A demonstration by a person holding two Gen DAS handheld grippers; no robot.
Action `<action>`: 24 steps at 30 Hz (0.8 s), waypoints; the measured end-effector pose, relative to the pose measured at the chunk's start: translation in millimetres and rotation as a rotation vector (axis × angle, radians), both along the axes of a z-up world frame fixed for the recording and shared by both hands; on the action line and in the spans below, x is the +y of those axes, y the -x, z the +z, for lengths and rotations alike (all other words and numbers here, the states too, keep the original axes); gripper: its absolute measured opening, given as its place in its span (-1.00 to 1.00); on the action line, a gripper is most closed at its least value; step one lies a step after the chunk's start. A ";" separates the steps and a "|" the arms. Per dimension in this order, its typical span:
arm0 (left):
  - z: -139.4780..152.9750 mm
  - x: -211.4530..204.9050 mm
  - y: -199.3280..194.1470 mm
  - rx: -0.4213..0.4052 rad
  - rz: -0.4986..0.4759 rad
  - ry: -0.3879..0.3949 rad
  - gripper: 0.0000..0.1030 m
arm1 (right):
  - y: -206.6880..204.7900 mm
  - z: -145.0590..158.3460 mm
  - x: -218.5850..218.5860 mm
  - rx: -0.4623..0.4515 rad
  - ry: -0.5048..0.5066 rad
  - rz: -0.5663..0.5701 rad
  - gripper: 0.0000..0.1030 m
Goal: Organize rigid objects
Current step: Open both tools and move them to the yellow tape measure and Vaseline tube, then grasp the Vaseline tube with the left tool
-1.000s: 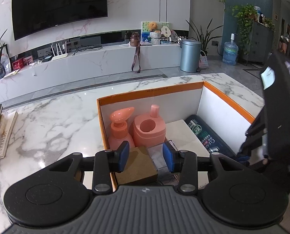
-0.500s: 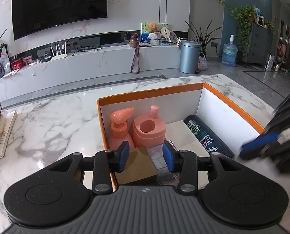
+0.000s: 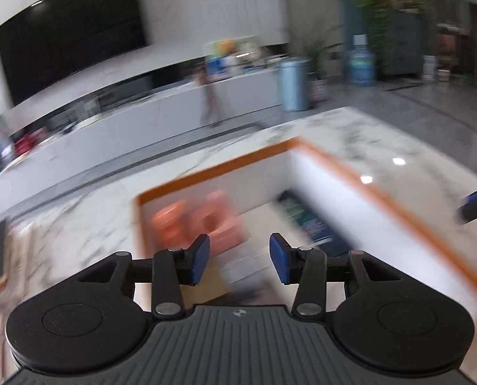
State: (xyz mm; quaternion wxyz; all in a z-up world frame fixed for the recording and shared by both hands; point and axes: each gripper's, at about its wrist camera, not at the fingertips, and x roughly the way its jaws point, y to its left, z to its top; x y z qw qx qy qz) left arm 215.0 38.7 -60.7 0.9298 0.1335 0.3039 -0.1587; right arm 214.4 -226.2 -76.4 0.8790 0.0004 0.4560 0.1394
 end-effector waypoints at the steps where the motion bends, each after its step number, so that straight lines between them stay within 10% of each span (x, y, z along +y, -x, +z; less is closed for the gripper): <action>1: 7.9 -10.6 3.0 0.001 -0.046 -0.001 0.09 | -0.3 -6.0 -7.2 0.027 0.000 -0.017 -0.40; 11: 18.2 -124.5 16.5 0.194 -0.429 -0.192 0.25 | 0.2 -48.7 -19.4 0.202 0.009 0.043 -0.08; 16: -4.1 -171.1 26.2 0.294 -0.559 -0.309 0.25 | -6.1 -69.6 -73.0 0.404 -0.288 -0.198 -0.08; 24: -62.4 -227.9 21.8 0.441 -0.589 -0.489 0.10 | 0.6 -71.8 -101.0 0.339 -0.456 -0.326 -0.07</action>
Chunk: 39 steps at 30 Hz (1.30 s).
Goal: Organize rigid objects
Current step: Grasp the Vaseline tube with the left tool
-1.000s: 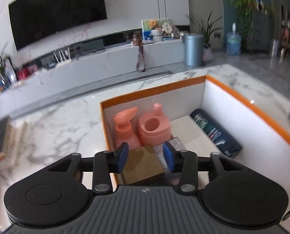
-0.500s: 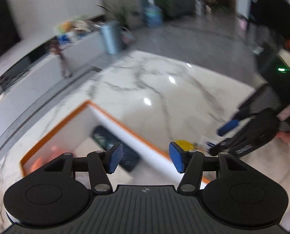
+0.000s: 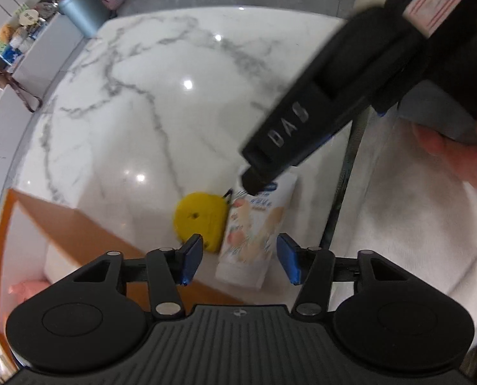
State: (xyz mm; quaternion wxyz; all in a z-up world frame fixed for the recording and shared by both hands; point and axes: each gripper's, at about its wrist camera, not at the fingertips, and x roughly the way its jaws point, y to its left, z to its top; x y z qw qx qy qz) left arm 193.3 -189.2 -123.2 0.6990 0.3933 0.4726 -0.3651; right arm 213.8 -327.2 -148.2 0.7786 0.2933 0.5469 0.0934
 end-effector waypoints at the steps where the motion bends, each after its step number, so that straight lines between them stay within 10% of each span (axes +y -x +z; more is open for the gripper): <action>1: -3.6 -2.8 -1.0 0.015 -0.005 -0.002 0.07 | 1.7 0.3 -3.7 -0.012 -0.006 -0.024 -0.09; 24: -44.1 -41.0 -32.6 0.080 0.018 -0.173 0.17 | 2.3 -2.2 -29.6 -0.069 -0.063 -0.177 0.06; 39: 3.4 15.0 -38.7 0.023 0.320 0.150 0.01 | 4.3 -0.7 -39.3 -0.125 -0.068 -0.249 0.07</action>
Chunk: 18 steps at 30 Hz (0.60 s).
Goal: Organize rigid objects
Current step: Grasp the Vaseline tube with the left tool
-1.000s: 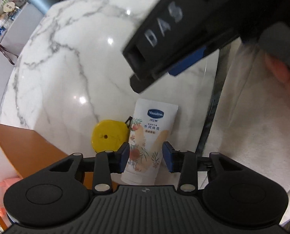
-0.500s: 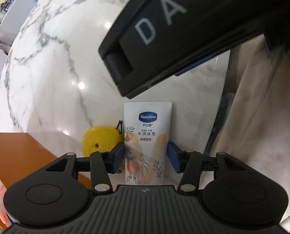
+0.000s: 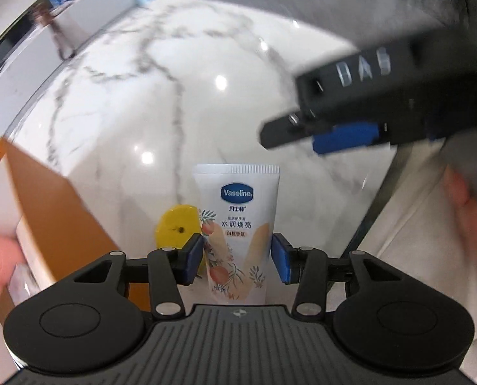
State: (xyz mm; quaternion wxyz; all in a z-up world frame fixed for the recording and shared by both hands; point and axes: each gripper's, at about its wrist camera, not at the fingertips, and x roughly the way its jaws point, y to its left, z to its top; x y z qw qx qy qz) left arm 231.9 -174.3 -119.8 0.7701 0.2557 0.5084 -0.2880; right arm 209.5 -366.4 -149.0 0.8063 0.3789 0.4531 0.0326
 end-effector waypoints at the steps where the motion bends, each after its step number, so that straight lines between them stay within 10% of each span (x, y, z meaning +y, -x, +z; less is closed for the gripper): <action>1: 5.5 4.6 -1.5 0.000 0.020 0.025 0.01 | 0.0 1.2 0.6 -0.005 0.010 -0.004 0.07; 5: 25.3 13.9 4.5 -0.023 0.064 0.104 -0.98 | -2.4 2.4 4.8 -0.009 0.039 0.012 0.06; 13: 21.9 10.8 0.0 -0.043 0.069 0.131 -0.95 | -5.3 7.7 18.6 -0.032 0.103 0.068 0.03; 18: 17.3 5.0 -15.8 0.002 0.083 0.162 -0.42 | -5.2 6.8 10.6 -0.010 0.072 -0.002 0.02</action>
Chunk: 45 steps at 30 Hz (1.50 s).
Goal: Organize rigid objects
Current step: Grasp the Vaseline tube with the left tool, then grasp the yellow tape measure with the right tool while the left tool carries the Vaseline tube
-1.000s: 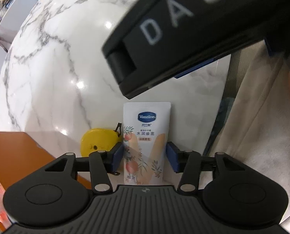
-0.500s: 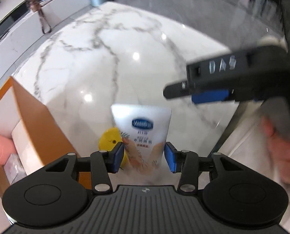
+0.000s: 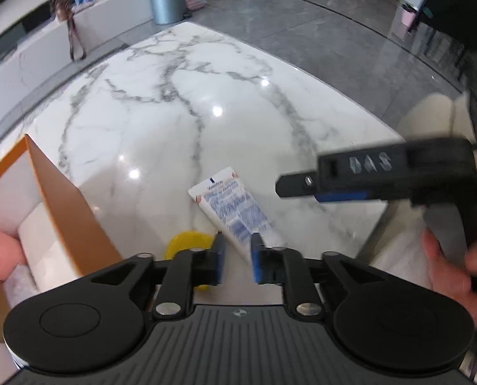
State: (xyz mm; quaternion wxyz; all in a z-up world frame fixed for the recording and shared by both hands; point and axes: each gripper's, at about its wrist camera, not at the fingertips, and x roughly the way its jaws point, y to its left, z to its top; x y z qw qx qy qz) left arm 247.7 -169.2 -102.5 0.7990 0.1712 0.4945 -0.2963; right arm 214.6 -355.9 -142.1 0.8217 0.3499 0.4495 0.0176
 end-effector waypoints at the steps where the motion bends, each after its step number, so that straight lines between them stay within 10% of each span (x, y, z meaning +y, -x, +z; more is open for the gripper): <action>1: -3.7 -2.3 -7.7 0.021 0.025 0.004 -0.35 | -1.5 1.0 0.9 -0.001 0.003 -0.001 0.02; 5: -21.1 -5.8 -33.2 0.086 0.129 0.027 0.02 | -6.7 1.7 0.6 -0.026 0.019 -0.013 -0.40; 15: -57.9 -13.5 -62.3 0.247 0.259 0.044 0.29 | -17.9 -12.2 -16.4 -0.029 -0.066 -0.076 -0.40; 27: -53.3 -35.2 -28.9 0.046 0.164 -0.046 -0.05 | -20.7 -19.7 -22.3 -0.033 -0.116 -0.084 -0.30; 45: 5.9 16.7 19.7 -0.098 0.245 0.157 -0.63 | -16.0 -7.4 -7.2 -0.081 -0.024 -0.013 -0.29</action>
